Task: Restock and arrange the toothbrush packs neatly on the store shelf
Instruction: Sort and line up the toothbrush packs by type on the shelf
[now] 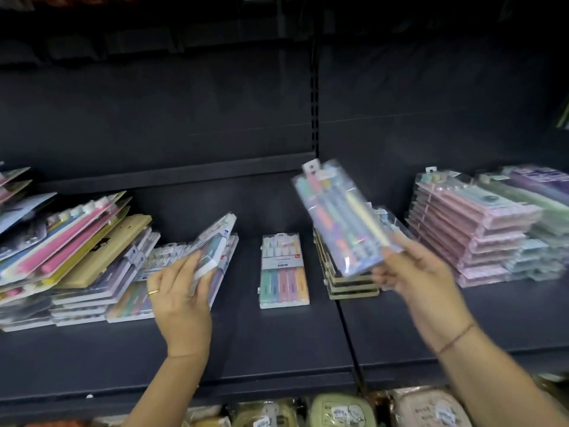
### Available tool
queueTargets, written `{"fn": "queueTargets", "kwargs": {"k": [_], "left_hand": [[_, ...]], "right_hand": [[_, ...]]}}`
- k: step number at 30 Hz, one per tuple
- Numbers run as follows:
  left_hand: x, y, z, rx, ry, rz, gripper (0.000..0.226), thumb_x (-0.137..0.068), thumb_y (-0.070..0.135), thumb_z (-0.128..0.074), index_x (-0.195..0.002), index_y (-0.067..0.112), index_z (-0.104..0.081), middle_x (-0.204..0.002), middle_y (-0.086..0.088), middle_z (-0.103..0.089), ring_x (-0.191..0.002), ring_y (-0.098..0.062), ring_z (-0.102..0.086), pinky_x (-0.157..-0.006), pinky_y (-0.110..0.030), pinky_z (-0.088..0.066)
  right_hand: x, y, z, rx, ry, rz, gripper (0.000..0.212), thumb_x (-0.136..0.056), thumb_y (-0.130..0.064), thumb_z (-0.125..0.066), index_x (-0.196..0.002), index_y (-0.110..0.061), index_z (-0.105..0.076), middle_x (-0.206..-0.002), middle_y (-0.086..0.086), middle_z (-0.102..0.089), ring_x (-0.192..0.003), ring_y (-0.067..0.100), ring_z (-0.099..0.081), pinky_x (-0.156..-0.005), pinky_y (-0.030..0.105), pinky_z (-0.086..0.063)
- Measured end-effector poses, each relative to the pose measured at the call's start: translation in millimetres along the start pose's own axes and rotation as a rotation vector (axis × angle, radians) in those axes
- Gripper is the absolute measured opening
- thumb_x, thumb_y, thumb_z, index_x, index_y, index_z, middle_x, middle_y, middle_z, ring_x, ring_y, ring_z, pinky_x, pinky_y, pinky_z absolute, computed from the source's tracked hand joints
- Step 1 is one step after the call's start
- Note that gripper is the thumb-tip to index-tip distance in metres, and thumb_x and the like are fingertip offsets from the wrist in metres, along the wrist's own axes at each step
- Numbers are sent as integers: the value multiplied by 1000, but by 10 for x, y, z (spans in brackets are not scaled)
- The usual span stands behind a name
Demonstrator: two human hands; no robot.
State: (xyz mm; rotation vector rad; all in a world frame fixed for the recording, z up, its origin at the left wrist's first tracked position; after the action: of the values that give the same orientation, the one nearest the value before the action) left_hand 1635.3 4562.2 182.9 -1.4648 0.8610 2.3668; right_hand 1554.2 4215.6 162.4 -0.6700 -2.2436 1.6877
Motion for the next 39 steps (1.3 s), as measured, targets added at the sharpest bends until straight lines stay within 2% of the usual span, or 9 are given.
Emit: {"fn": "queueTargets", "kwargs": {"k": [7,11,17,21,27,30,33,36,39], "left_hand": [[141,727,-273,86,-80,-242,30,-90,21,-61,-108,-1,-71,-103,-9,-70,-92,-28,-58,-99,-18,-33],[314,928,-371,216,-132,-309,30,-85,15,-62,-106,-5,-69,-109,-2,-65,-123,10,-39,-107,-8,-25],[546,1041,-424,38,-74,-442,27,-87,17,-62,-103,-1,-74,-101,-7,-72,-95,-20,-50,-88,-31,-45],[618,1076,-549,13,-163,-440,27,-85,23,-60,-103,10,-75,-101,-1,-72,-93,-19,-50,-83,-33,-42],[718,899,-879,138,-499,-292,37,-72,21,-84,-107,17,-72,-123,-5,-64,-115,-22,-49,-95,-48,-49],[706,704,-908,215,-648,-59,63,-80,18,-79,-138,25,-54,-153,9,-26,-137,-6,-26,-108,-17,-27],[726,569,-912,296,-739,67,61,-94,20,-64,-148,28,-37,-148,21,-13,-133,10,-18,-98,6,-12],[589,412,-797,274,-732,84,51,-94,33,-62,-142,24,-49,-146,14,-41,-135,-4,-41,-103,-8,-29],[282,-71,-555,-156,-481,117,55,-85,43,-69,-129,11,-60,-139,-12,-54,-129,-33,-49,-107,-45,-36]], "right_hand": [[-525,-17,944,81,257,-107,8,-93,-7,-63,-86,-7,-59,-75,14,-63,-44,10,-63,-50,18,-56],[-555,106,1029,117,299,-136,14,-92,-12,-66,-96,0,-59,-87,16,-63,-60,20,-66,-54,17,-57],[-196,-66,891,441,422,31,31,-89,-33,-68,-112,-15,-58,-94,8,-62,-73,20,-60,-75,40,-55],[219,264,-126,455,-22,-35,6,-94,-16,-61,-99,-16,-62,-82,10,-64,-55,13,-60,-52,24,-52],[113,964,-743,665,-258,-108,45,-94,-16,-62,-136,-23,-48,-126,1,-52,-90,10,-63,-86,24,-52],[65,1006,-850,940,-260,40,52,-95,-19,-59,-142,-32,-42,-133,-5,-47,-121,14,-47,-106,31,-38],[115,1100,-994,971,-331,102,66,-97,-14,-56,-153,-30,-24,-138,-5,-42,-129,15,-41,-108,23,-30],[113,1168,-1073,1042,-360,170,68,-98,-9,-52,-154,-28,-19,-143,0,-38,-125,18,-45,-106,23,-33],[21,1184,-1086,1059,-342,208,66,-97,-4,-50,-153,-26,-23,-140,2,-42,-120,17,-48,-102,22,-37]]}}
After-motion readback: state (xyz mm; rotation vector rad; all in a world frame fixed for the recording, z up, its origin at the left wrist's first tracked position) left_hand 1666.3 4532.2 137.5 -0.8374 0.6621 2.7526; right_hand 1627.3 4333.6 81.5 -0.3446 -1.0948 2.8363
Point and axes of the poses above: each hand's wrist, its own x-axis away from the middle knuckle, its own z-axis out of the back of the hand, y = z × x, the point moved 10 cm from there along -x, towards the middle knuckle
